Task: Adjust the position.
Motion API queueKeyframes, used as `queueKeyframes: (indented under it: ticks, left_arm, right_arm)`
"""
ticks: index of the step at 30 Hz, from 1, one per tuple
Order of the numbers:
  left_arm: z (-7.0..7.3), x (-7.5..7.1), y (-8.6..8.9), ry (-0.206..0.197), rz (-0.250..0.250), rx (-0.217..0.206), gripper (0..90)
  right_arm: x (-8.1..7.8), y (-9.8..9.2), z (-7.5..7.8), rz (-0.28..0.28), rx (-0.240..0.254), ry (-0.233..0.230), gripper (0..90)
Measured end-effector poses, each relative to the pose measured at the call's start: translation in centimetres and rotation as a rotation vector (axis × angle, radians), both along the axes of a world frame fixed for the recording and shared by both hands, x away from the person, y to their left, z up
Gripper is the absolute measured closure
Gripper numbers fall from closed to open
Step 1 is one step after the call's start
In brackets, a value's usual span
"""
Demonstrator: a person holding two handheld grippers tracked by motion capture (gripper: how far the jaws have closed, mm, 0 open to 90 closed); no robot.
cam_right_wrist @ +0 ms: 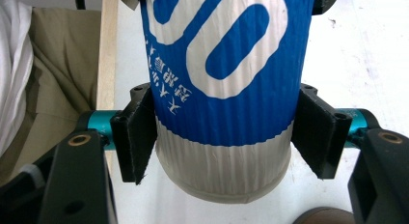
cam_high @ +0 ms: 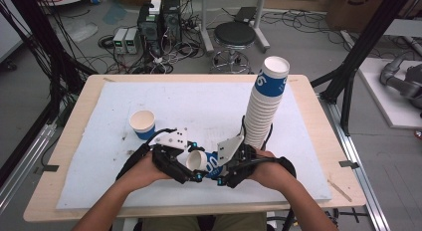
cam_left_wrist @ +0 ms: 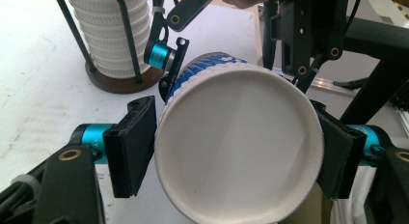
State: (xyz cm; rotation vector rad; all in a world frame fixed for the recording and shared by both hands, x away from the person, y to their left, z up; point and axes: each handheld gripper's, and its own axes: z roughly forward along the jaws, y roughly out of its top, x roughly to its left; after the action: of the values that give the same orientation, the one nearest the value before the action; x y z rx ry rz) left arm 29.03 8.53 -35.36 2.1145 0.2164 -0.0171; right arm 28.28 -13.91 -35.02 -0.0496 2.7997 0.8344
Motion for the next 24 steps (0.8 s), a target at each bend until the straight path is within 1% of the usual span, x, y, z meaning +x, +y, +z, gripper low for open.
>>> queueKeyframes:
  ticks: [3,4,5,9,10,12,16,18,21,24]
  left_arm:
    - [0.0,-0.1,0.0,-0.013,-0.013,0.002,27.9]
    - [0.0,-0.1,0.1,-0.021,-0.015,-0.004,28.4]
    - [0.0,-0.1,0.2,-0.02,-0.013,-0.012,28.7]
    - [-0.3,-0.1,0.6,-0.009,0.008,-0.071,29.0]
    - [-0.4,0.0,0.8,-0.015,0.005,-0.077,29.0]
    - [-0.5,0.1,1.0,-0.008,0.012,-0.103,28.9]
    - [-1.0,0.2,1.5,-0.006,0.031,-0.16,28.9]
    - [-1.2,0.2,1.7,-0.005,0.037,-0.189,28.9]
    - [-1.5,0.2,2.0,-0.008,0.045,-0.218,28.8]
    - [-1.9,0.3,2.3,-0.008,0.055,-0.242,28.8]
  right_arm:
    - [-0.1,-0.1,-0.1,0.002,-0.002,0.007,29.6]
    - [-0.1,-0.1,-0.1,0.002,0.002,0.009,27.9]
    - [-0.1,-0.2,-0.2,-0.001,0.011,0.017,25.7]
    - [0.0,-0.9,-0.1,-0.02,0.103,0.03,22.0]
    - [0.0,-1.2,-0.1,-0.024,0.132,0.028,22.1]
    - [0.0,-1.7,0.1,-0.031,0.191,0.026,22.0]
    - [0.0,-2.8,0.5,-0.056,0.308,0.05,21.9]
    - [0.0,-3.4,0.6,-0.071,0.362,0.053,21.9]
    - [0.0,-4.2,0.7,-0.096,0.443,0.068,21.8]
    - [0.0,-4.8,0.5,-0.119,0.499,0.078,21.7]
